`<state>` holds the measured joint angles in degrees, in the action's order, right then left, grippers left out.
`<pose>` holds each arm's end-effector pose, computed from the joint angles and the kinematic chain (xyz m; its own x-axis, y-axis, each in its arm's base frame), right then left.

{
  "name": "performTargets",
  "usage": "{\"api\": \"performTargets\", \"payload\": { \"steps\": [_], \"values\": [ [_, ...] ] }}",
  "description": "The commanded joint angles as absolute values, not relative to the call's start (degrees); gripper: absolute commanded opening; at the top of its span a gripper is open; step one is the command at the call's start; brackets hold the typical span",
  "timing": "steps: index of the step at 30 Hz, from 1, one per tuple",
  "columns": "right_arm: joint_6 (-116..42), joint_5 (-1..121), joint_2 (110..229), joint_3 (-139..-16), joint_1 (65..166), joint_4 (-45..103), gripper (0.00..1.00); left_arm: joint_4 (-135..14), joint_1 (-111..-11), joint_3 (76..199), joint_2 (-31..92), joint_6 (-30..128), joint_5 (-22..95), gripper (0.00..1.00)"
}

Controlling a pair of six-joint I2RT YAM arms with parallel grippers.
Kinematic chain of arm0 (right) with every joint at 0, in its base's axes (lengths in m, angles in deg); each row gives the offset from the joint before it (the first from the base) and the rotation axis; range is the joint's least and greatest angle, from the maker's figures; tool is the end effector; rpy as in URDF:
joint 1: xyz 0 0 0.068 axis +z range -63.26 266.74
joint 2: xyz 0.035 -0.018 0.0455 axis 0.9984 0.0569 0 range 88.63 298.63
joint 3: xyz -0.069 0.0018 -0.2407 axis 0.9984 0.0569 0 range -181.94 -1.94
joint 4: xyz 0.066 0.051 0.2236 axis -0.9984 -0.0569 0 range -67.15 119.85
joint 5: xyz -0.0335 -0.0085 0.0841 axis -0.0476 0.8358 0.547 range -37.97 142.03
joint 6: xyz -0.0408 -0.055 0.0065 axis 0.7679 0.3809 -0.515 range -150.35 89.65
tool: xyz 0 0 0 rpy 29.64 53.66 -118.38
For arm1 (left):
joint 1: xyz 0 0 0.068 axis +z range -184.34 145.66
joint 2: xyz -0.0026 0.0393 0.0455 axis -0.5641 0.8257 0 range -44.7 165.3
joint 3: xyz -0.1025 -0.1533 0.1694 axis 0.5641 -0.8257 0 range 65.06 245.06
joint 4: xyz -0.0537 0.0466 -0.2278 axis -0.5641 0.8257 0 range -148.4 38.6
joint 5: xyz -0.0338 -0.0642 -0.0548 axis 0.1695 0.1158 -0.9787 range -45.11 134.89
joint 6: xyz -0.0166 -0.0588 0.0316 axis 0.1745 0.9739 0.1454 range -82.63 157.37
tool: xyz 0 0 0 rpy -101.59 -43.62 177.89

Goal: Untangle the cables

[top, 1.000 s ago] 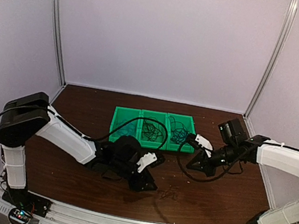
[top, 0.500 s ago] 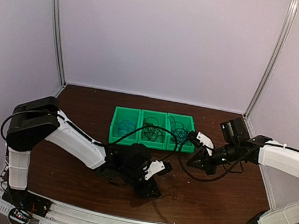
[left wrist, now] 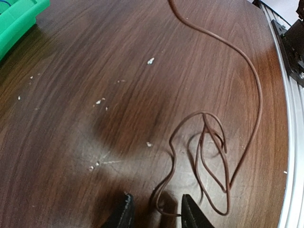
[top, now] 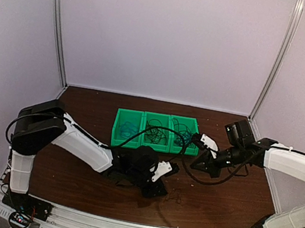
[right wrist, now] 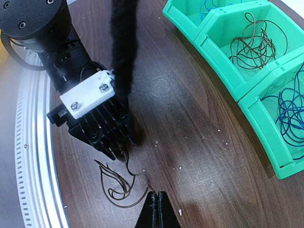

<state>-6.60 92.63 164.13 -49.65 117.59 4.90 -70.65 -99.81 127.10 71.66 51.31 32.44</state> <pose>0.1987 0.1608 0.2043 -0.3323 -0.5548 -0.7627 -0.9412 0.2472 0.2303 0.1550 -0.3684 0.0991 -0.5000 0.5290 -0.6857 0.8597 0.3991 -0.3189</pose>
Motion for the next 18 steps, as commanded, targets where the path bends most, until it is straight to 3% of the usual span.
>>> {"api": "performTargets", "payload": {
  "steps": [1, 10, 18],
  "values": [
    [-7.3, 92.3, 162.8, -49.3, 117.4, 6.0, 0.00, -68.2, -100.3, 128.6, 74.9, 49.6, 35.7, 0.31],
    [-7.7, 91.3, 161.9, -49.1, 117.0, 6.4, 0.00, -65.9, -100.3, 129.5, 76.6, 47.2, 37.8, 0.00],
    [-7.0, 92.8, 160.1, -51.5, 109.3, 3.6, 0.00, -65.6, -99.4, 123.1, 69.7, 48.5, 47.8, 0.00]
  ]
}}
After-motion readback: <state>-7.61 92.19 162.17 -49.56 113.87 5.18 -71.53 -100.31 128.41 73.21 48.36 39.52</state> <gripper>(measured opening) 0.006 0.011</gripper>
